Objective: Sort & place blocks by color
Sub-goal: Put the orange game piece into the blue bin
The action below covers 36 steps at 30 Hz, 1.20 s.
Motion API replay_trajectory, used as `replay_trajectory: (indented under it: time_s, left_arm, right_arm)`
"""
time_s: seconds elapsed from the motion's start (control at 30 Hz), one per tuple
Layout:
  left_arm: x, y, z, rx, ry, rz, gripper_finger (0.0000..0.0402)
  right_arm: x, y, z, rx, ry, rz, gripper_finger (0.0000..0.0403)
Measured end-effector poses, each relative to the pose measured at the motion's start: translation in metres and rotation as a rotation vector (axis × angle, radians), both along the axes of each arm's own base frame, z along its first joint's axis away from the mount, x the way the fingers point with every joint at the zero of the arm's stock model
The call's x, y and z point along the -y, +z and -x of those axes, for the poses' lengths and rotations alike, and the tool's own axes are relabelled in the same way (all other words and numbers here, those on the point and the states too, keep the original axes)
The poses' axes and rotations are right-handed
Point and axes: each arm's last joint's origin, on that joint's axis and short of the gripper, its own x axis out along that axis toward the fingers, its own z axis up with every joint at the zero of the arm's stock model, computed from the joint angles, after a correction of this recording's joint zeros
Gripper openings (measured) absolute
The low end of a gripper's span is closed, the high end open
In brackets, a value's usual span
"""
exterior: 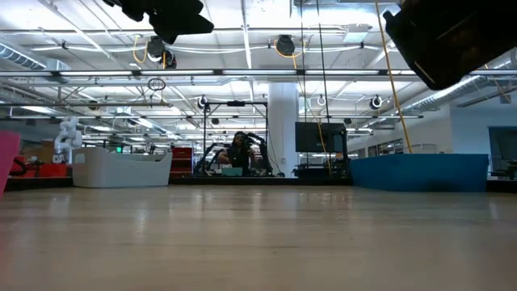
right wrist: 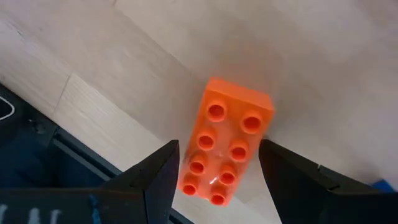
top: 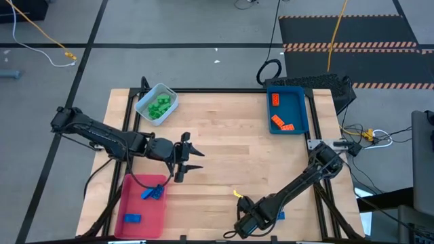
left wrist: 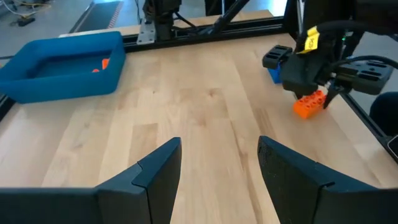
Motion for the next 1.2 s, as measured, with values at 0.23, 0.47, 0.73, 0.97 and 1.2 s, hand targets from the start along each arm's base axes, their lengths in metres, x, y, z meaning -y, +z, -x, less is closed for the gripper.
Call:
replay_trajectory:
  time_s: [0.23, 0.47, 0.73, 0.97, 1.2]
  left_arm:
    - [0.000, 0.000, 0.000, -0.002, 0.002, 0.002, 0.0212]
    - [0.000, 0.001, 0.000, 0.006, 0.007, 0.017, 0.0212]
    - [0.001, -0.001, 0.001, -0.010, 0.004, 0.015, 0.0212]
    - [0.002, -0.001, 0.001, -0.008, 0.000, 0.013, 0.0212]
    - [0.002, -0.001, 0.001, -0.006, -0.001, 0.012, 0.0212]
  right_arm:
    - [0.002, -0.004, 0.006, -0.068, -0.009, 0.028, 0.0215]
    - [0.002, -0.012, 0.009, -0.097, -0.003, -0.026, 0.0215]
    - [0.004, -0.027, 0.011, -0.076, -0.033, -0.089, 0.0214]
    - [0.007, -0.030, 0.015, -0.115, -0.029, -0.052, 0.0177]
    - [0.008, -0.031, 0.016, -0.114, 0.003, -0.044, 0.0132]
